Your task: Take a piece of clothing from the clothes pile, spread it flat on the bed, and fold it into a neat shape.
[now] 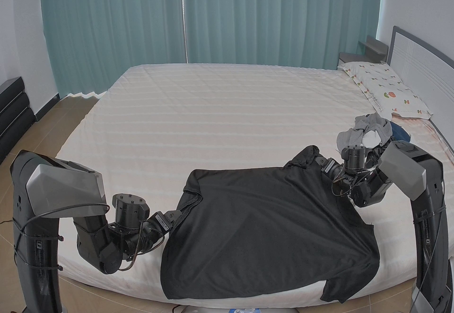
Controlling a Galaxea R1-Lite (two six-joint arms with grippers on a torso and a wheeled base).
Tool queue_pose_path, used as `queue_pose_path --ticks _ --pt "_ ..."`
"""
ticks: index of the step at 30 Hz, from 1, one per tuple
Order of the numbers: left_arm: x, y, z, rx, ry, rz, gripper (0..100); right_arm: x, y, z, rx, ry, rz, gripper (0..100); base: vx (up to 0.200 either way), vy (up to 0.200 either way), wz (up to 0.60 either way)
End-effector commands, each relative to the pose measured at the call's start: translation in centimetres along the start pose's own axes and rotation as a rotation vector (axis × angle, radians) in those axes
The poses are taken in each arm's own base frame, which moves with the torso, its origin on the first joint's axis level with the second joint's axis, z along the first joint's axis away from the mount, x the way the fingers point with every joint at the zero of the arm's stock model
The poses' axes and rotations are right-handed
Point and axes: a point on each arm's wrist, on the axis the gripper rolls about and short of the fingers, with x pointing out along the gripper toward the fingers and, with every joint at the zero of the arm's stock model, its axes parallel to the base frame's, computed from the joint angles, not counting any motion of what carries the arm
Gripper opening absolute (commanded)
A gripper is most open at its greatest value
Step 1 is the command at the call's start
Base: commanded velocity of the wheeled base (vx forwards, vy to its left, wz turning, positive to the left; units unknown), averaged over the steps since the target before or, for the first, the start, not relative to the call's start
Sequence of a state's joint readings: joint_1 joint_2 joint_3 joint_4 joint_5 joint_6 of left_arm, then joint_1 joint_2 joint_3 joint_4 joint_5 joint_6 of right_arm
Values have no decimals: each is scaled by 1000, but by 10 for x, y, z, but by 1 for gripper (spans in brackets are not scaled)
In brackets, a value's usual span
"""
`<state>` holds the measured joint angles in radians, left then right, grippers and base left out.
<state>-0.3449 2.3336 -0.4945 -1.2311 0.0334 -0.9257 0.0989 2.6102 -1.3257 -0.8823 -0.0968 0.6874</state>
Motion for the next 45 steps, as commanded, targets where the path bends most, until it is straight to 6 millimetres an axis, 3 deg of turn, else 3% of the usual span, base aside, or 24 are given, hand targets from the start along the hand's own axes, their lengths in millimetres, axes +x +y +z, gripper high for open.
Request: queue_pose_path --ticks 1,3,13,22,26,31,45 --pt "10 -17 15 -19 -59 -68 100 -65 6 18 111 22 49 100 0 0 0" --pt "15 -27 24 -22 -90 -103 100 -79 -4 12 161 35 48 100 0 0 0" --pt "45 -64 60 44 -142 -148 100 -109 -32 -4 317 18 38 100 0 0 0" --pt "84 -77 64 101 -118 -124 100 -116 -73 -16 393 26 81 100 0 0 0" --pt "102 -75 72 92 -148 -136 100 -116 -71 -19 390 36 80 100 0 0 0" --pt "120 -67 65 103 -145 -124 100 -116 -71 -20 389 41 79 100 0 0 0" --pt "127 -62 45 185 -134 -76 100 -116 -69 -26 376 52 77 100 0 0 0"
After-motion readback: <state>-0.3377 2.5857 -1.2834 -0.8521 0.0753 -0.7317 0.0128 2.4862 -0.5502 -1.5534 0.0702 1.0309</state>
